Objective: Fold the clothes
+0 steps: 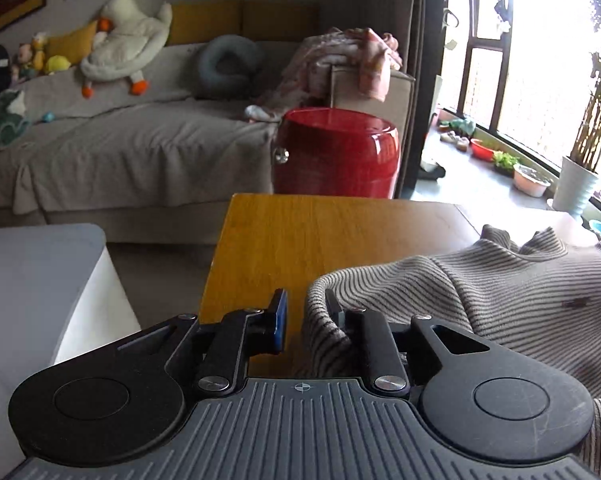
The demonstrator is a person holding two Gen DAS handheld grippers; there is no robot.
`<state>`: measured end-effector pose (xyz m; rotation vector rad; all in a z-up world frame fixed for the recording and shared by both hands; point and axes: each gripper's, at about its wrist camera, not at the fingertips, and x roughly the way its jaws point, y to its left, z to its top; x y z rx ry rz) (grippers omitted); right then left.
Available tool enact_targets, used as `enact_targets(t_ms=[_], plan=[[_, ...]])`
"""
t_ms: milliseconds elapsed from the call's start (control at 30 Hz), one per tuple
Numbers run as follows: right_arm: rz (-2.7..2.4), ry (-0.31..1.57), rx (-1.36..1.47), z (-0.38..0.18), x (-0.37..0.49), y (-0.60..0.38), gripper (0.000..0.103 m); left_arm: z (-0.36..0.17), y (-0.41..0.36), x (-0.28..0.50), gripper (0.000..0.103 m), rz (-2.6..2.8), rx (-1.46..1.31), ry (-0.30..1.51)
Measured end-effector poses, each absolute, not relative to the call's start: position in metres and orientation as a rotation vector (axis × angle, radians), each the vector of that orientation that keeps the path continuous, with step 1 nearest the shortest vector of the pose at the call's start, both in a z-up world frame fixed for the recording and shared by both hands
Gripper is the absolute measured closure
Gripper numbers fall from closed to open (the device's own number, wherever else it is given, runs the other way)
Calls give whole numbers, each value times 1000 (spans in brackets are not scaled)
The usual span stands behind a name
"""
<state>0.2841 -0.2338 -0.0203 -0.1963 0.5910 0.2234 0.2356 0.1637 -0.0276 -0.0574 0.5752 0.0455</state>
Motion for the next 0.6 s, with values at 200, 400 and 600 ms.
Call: enact_targets(t_ms=[200, 400, 600], plan=[[263, 522, -145, 16, 262, -237, 86, -12, 149, 226, 63, 16, -56, 546], [468, 562, -23, 33, 217, -230, 80, 0, 136, 217, 58, -26, -77, 532], [581, 691, -31, -5, 186, -209, 63, -1, 126, 209, 51, -100, -158, 561]])
